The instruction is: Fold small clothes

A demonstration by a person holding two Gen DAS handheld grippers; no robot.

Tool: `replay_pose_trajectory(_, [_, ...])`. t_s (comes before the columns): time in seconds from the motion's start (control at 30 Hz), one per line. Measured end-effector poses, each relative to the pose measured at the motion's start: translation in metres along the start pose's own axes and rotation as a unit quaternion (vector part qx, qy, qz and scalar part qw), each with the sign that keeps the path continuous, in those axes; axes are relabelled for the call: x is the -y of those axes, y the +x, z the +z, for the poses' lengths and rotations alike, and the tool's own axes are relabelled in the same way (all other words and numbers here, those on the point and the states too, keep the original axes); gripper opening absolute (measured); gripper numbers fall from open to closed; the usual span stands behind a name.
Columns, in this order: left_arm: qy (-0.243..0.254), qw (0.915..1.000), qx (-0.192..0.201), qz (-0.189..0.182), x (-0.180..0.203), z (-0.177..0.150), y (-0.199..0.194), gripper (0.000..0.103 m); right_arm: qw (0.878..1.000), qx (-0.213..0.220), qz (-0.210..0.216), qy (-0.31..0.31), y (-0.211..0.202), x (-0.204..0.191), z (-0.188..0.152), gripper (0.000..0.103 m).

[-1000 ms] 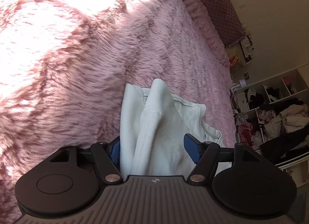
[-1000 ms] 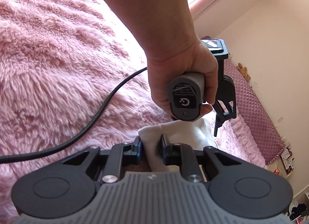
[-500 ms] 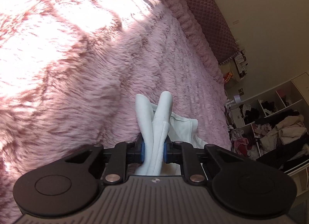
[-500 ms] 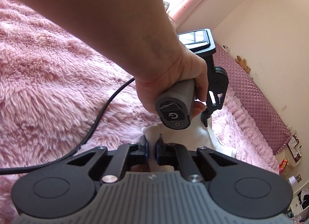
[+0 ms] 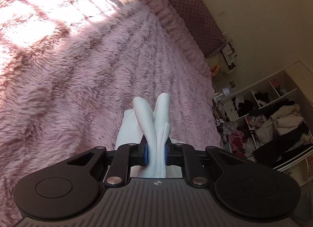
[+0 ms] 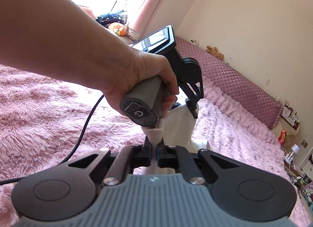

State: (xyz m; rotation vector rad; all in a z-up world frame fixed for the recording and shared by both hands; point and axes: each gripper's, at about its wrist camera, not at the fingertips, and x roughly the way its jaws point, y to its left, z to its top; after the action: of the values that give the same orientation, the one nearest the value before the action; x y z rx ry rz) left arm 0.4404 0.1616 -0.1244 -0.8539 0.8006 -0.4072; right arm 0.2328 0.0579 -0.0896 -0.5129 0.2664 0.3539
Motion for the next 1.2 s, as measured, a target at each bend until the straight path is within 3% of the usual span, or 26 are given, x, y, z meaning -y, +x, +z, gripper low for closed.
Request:
replay_pose_trajectory(0.3, [0.048,0.9963,-0.033,0.064,0.088,-0.029,0.056,0.014,0.997,0.004,-0.062,0.050,-0.026,0.073,-0.026,0.000])
replay_pose_trajectory(0.63, [0.127,0.9859,-0.079,0.075,0.182,-0.083,0.128,0.014,0.986,0.007,-0.138,0.098,-0.061,0.147,-0.070,0.000])
replay_pose_trajectory(0.93, [0.154,0.9791,-0.111,0.073,0.215,-0.139,0.191,0.014,0.967,-0.049,-0.186,0.165,-0.088,0.219,-0.141,0.000])
replay_pose_trajectory(1.2, [0.169,0.9742,-0.124,0.084,0.224,-0.175,0.223,0.015,0.947,-0.089,-0.191,0.244,-0.099,0.242,-0.203,0.000])
